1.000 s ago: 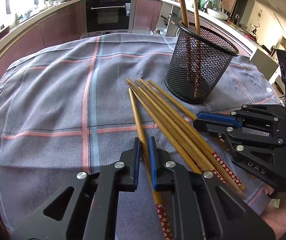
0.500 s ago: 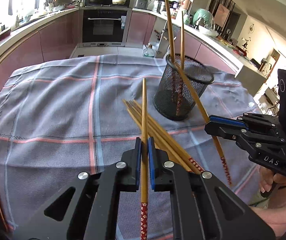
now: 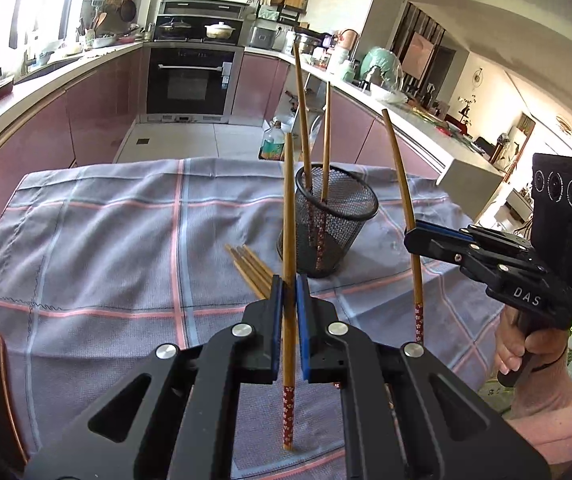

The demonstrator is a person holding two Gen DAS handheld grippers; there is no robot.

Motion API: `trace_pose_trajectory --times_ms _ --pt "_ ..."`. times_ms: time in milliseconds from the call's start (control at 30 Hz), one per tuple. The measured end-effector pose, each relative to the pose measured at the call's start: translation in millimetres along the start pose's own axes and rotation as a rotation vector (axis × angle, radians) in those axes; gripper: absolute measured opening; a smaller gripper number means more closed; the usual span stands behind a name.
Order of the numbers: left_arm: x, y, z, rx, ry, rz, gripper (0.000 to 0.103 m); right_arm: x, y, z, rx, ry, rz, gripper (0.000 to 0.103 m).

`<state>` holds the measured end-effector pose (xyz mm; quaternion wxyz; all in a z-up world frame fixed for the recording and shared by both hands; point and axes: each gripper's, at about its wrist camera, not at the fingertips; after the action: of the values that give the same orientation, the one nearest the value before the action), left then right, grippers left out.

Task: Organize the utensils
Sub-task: 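Carry the left gripper's chopstick upright into the mesh cup while the right gripper inserts its own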

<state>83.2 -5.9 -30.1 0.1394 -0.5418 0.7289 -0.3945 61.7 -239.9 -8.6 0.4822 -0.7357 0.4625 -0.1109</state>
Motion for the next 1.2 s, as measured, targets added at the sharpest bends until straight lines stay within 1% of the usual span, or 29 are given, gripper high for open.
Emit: trace_pose_trajectory --times_ms 300,600,800,1033,1133,1200 --pt "3 -20 -33 0.091 0.032 0.001 0.007 7 -21 -19 0.088 0.012 -0.001 0.005" --pt "20 -60 -53 0.192 0.062 0.032 0.007 21 -46 -25 0.162 0.045 0.018 0.005" --pt "28 -91 -59 0.239 0.079 0.032 0.007 33 -65 -19 0.213 0.059 0.036 0.005" --pt "42 -123 -52 0.263 0.071 0.046 0.007 45 -82 -7 0.260 0.083 0.050 0.005" --pt "49 -135 -43 0.253 0.073 0.054 0.007 48 -88 -3 0.291 0.100 0.048 0.005" --pt "52 -139 -34 0.242 0.055 0.062 0.007 49 -91 -1 0.308 0.119 0.043 0.005"
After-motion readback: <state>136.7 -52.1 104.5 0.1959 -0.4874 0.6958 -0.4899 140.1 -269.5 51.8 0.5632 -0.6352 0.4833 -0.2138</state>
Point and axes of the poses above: each gripper's, at about its wrist camera, not at the fingertips, and z roughly the way its jaws point, x to its right, y to its underside, and after that the axes turned 3 degrees about -y, right-handed
